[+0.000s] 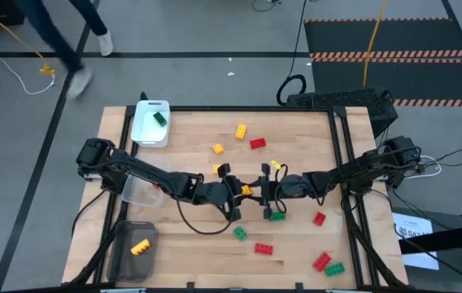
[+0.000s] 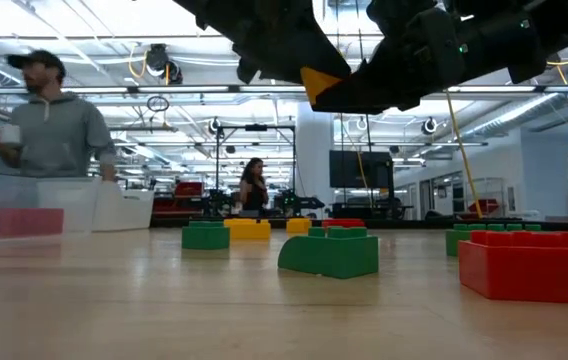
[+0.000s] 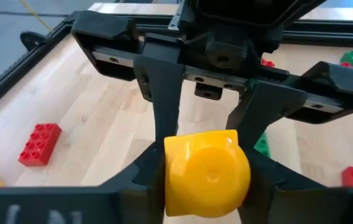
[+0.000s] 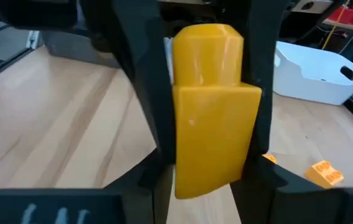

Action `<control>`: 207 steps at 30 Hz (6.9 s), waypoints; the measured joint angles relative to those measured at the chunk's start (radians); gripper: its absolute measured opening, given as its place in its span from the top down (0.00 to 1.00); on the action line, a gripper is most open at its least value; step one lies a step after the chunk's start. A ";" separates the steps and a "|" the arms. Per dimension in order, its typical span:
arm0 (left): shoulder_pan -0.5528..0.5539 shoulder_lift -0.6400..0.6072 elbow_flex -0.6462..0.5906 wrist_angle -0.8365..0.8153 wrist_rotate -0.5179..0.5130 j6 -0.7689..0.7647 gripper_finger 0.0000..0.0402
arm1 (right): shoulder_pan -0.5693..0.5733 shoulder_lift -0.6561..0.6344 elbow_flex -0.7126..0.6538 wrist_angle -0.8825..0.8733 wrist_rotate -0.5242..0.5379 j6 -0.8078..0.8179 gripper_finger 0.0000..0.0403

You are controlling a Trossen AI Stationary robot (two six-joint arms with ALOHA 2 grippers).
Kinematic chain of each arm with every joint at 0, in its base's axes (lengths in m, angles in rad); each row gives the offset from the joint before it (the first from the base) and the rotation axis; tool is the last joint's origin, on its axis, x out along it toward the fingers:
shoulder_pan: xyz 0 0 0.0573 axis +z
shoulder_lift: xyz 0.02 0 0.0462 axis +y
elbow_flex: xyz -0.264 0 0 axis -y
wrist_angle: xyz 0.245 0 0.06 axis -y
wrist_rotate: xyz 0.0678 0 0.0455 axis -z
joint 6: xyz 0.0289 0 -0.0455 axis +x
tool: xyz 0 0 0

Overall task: Sort & place blocks by color
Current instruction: Put the yellow game piece into the black bin, then put the green game piece into the white bin

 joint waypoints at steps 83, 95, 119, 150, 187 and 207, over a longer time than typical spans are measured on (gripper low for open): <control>-0.605 -0.260 -0.002 -1.178 0.217 -1.068 0.33 | -0.012 -0.008 -0.002 -0.166 -0.003 0.064 0.63; -0.258 -0.218 -0.002 -1.018 0.042 -0.549 0.37 | -0.012 -0.008 -0.002 -0.280 -0.004 0.120 0.63; 0.017 0.037 -0.005 -0.710 0.212 0.185 0.36 | -0.012 -0.008 -0.002 -0.376 -0.002 0.128 0.63; 0.088 0.153 -0.003 -0.603 0.357 0.230 0.41 | -0.012 -0.010 -0.001 -0.370 -0.001 0.118 0.63; 0.615 -0.337 -0.005 -1.064 -0.006 -0.222 0.66 | -0.012 -0.010 -0.002 -0.339 -0.003 0.118 0.63; 1.134 -0.331 -0.005 -1.099 0.071 -0.279 0.66 | -0.011 -0.010 -0.002 -0.331 -0.031 0.126 0.63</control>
